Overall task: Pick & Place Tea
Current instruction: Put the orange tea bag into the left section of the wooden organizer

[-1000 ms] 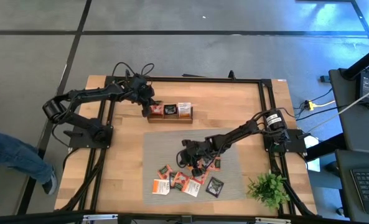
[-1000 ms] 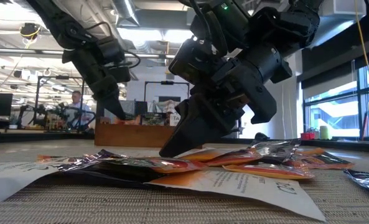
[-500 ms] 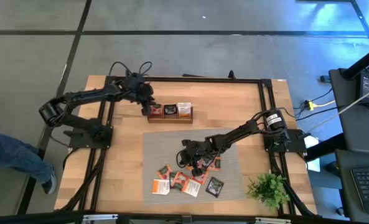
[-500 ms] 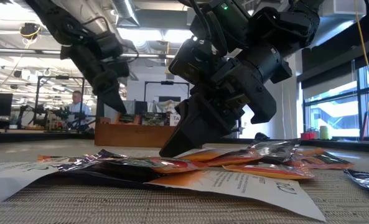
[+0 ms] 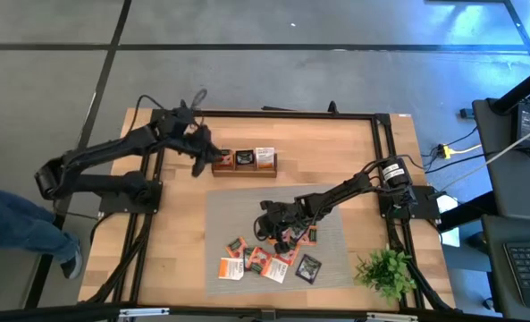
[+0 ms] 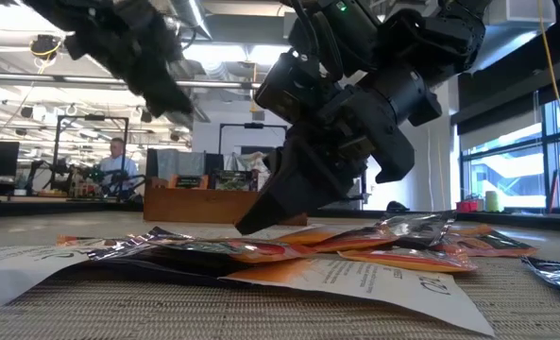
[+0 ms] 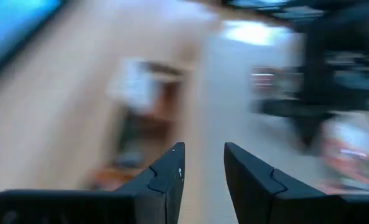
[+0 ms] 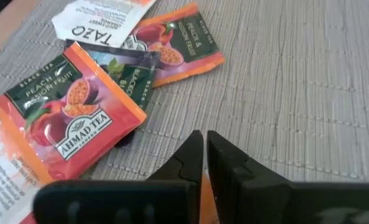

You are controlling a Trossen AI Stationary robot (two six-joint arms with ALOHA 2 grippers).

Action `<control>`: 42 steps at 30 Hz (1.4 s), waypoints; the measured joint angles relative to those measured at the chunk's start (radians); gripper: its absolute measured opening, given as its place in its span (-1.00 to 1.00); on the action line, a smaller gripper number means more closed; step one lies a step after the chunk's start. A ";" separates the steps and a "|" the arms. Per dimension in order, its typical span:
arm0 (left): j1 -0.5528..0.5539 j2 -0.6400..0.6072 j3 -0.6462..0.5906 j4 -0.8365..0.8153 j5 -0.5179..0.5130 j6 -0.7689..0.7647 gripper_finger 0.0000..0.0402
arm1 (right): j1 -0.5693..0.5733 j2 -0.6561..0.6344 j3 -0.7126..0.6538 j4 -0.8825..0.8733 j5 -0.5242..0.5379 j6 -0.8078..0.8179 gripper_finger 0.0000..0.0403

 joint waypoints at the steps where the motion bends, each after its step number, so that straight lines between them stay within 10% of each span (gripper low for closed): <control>1: -0.037 -0.005 0.000 0.000 0.035 -0.023 -0.45 | 0.000 0.000 0.000 0.007 0.000 0.000 -0.87; 19: -0.763 0.207 0.000 0.001 -0.486 -0.654 -0.46 | 0.075 0.000 0.003 0.141 0.000 -0.093 -0.87; 42: -0.976 0.454 0.000 0.191 -0.593 -1.068 -0.45 | 0.170 0.074 0.192 -0.005 0.108 -0.149 -0.87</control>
